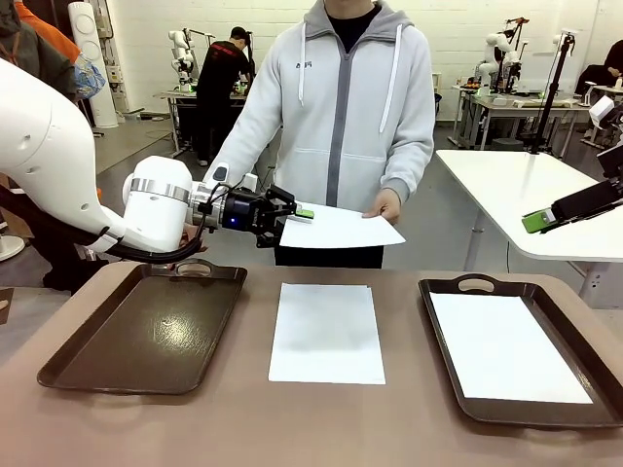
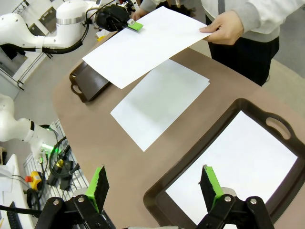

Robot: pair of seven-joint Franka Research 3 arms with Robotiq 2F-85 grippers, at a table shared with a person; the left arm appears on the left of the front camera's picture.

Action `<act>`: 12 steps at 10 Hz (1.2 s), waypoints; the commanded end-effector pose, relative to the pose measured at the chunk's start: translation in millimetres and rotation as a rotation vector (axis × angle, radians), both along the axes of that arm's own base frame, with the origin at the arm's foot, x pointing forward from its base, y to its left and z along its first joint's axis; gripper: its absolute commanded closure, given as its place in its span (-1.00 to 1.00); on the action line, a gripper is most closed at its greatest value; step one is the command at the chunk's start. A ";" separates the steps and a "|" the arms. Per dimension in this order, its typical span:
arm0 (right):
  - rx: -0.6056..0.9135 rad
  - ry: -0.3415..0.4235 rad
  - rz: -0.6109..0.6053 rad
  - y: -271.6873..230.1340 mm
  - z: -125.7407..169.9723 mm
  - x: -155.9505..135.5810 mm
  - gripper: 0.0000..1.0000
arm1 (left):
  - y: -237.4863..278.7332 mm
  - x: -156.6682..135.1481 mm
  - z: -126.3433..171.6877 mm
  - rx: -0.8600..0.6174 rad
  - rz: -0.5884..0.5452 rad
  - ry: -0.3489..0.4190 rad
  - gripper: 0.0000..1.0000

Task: Sort the A4 documents.
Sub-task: Receive the A4 Paper.

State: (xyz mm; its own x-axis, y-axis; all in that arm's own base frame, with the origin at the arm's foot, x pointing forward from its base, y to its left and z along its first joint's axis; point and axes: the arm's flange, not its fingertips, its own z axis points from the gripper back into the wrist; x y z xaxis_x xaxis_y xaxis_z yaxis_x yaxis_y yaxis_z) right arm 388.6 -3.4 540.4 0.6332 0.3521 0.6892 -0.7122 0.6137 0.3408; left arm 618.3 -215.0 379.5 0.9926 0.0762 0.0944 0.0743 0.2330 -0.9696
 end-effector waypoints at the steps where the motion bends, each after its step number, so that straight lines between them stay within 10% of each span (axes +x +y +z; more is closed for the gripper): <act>1: 0.000 -0.002 0.006 0.5 -0.5 -0.5 -1.00 | 3.0 -3.0 4.4 0.028 0.015 0.026 0.54; 2: 0.000 -0.002 0.006 0.5 -0.5 -0.5 -1.00 | 3.4 -3.2 4.7 0.031 0.016 0.024 0.92; 12: 0.000 -0.002 0.006 0.5 -0.5 -0.5 -1.00 | 21.2 -6.3 0.9 0.022 0.083 0.024 1.00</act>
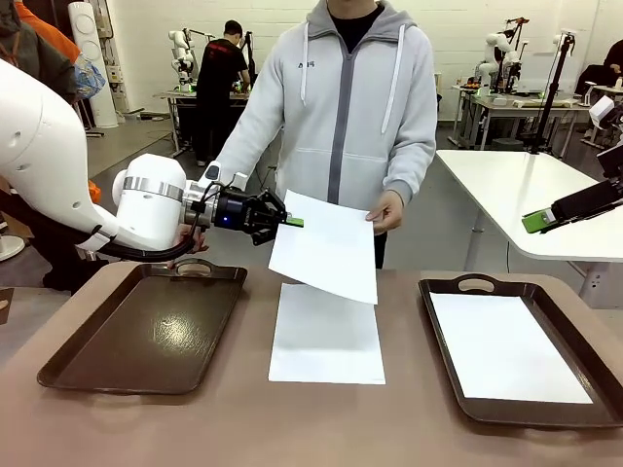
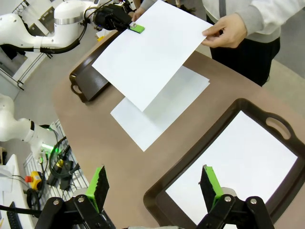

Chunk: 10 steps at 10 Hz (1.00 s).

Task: Sort the A4 documents.
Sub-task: Receive the A4 Paper, then place the A4 Paper in the designated Handle tray.

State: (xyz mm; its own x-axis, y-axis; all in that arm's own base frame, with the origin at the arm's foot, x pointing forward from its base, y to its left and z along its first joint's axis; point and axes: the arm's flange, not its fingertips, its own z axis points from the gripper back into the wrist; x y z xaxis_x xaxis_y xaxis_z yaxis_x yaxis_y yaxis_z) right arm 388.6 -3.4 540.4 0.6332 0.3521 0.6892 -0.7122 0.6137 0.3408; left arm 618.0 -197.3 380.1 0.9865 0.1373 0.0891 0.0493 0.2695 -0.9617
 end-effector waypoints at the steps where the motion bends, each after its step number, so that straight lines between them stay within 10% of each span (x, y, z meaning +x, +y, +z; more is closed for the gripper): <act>1: 0.000 -0.002 0.006 0.5 -0.5 -0.5 -1.00 | 5.1 -8.9 0.0 -0.035 -0.029 0.025 1.00; 10: 0.000 -0.002 0.006 0.5 -0.5 -0.5 -1.00 | 0.0 0.0 0.0 0.000 0.000 0.000 1.00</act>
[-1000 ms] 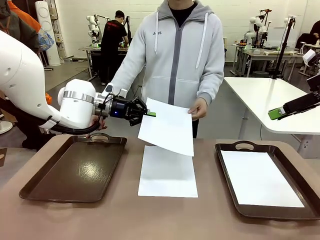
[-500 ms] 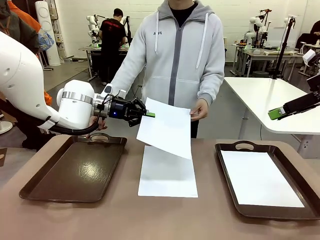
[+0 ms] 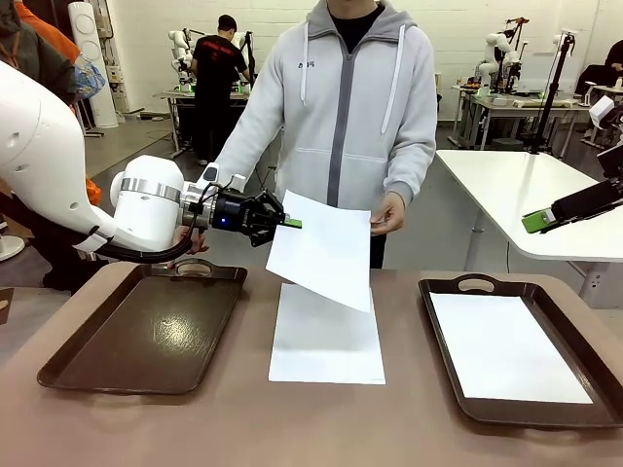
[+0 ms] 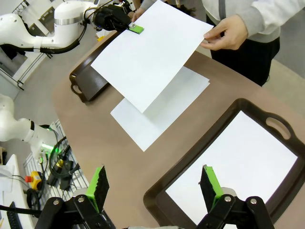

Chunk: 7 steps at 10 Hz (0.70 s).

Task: Sort the A4 documents.
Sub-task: Place the A4 Paper in the designated Handle tray.

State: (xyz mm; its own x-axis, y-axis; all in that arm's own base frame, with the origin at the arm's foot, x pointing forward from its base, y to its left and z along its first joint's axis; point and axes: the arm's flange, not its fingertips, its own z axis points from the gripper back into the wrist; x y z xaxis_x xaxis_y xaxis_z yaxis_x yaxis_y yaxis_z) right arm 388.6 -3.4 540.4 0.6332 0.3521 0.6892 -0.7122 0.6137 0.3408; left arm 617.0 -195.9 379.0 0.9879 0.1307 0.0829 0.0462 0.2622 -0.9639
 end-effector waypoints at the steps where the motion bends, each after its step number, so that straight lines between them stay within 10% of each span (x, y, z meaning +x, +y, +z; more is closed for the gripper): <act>1: 0.000 -0.002 0.006 0.5 -0.5 -0.5 -1.00 | -1.4 1.0 1.2 0.007 0.007 -0.005 1.00; 7: 0.000 -0.002 0.006 0.5 -0.5 -0.5 -1.00 | 21.1 -4.9 15.1 0.064 -0.113 -0.071 0.98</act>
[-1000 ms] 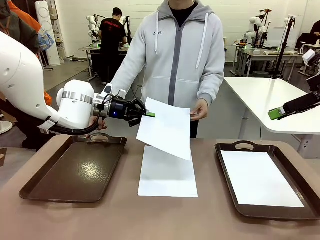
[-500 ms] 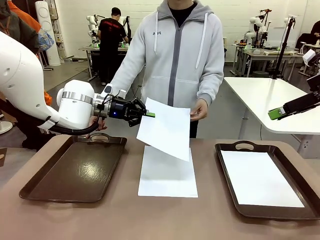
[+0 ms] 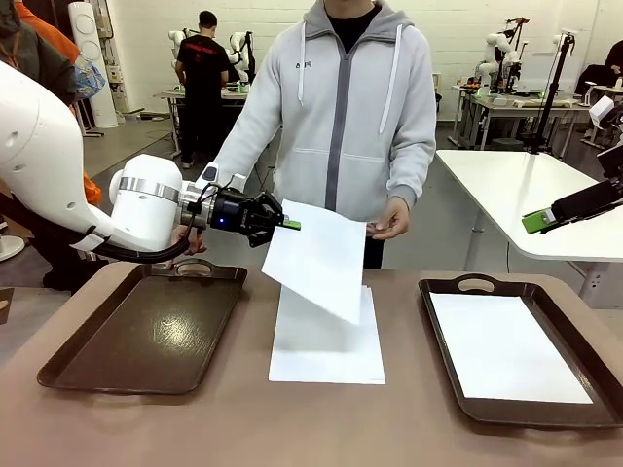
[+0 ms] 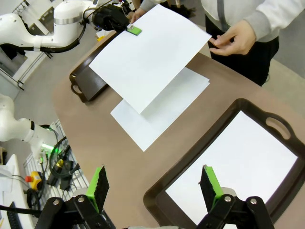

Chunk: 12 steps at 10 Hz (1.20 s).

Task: Sort the A4 documents.
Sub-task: Place the A4 Paper in the designated Handle tray.

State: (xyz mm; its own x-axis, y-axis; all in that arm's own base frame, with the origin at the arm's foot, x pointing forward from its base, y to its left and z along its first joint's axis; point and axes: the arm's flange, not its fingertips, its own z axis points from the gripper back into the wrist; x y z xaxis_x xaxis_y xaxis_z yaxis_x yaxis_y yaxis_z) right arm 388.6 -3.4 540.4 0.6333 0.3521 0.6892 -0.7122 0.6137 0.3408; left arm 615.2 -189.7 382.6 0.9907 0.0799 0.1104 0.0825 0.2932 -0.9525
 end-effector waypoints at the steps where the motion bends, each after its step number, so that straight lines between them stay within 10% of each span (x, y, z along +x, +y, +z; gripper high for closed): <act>1: 0.000 -0.002 0.006 0.5 -0.5 -0.5 -1.00 | 30.1 -7.0 21.4 0.062 -0.112 -0.065 0.98; 12: 0.000 -0.002 0.006 0.5 -0.5 -0.5 -1.00 | 199.9 -84.1 -32.3 0.205 0.062 0.016 0.98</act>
